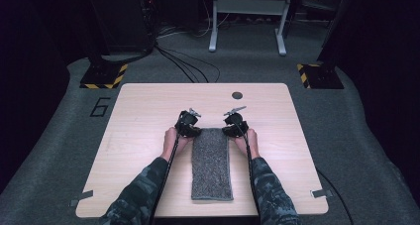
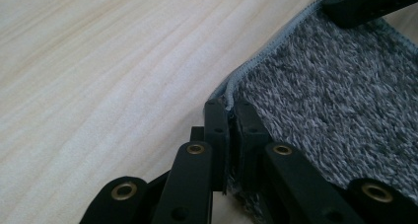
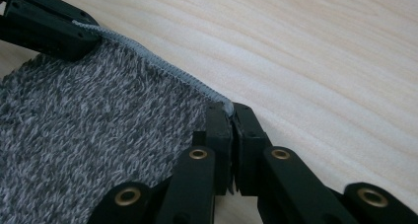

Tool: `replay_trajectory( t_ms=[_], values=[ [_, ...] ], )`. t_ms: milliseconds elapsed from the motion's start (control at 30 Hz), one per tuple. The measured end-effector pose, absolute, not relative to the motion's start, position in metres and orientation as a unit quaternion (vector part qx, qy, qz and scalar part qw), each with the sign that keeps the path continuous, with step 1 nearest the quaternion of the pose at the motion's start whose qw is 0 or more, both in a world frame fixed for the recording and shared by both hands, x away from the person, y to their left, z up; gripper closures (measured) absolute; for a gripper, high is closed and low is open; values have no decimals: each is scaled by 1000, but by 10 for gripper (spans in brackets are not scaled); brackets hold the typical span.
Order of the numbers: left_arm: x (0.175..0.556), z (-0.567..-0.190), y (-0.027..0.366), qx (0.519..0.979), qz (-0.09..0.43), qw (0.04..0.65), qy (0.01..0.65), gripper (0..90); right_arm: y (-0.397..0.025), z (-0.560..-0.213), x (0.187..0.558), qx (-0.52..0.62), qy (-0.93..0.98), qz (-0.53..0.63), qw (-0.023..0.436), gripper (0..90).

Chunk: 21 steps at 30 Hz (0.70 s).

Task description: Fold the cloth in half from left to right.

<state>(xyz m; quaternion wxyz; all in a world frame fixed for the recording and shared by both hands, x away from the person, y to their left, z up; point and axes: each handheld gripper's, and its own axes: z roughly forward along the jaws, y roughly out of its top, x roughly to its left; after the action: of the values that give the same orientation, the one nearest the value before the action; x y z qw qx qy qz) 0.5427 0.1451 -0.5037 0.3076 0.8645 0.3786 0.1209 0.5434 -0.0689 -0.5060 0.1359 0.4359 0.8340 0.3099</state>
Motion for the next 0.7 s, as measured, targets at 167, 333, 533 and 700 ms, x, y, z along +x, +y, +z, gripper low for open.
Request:
replay_trajectory(
  t_ms=[167, 333, 533, 700],
  values=[
    [544, -497, 149, 857, 131, 322, 381, 859, -69, -500, 543, 428, 830, 320, 157, 877],
    [544, -484, 153, 851, 149, 338, 373, 859, -70, -490, 541, 418, 824, 336, 184, 877],
    [544, -472, 154, 842, 160, 351, 376, 859, -70, -471, 542, 413, 816, 351, 201, 878],
    [548, -464, 155, 840, 171, 355, 373, 859, -70, -461, 545, 411, 813, 356, 206, 879]
  ],
)
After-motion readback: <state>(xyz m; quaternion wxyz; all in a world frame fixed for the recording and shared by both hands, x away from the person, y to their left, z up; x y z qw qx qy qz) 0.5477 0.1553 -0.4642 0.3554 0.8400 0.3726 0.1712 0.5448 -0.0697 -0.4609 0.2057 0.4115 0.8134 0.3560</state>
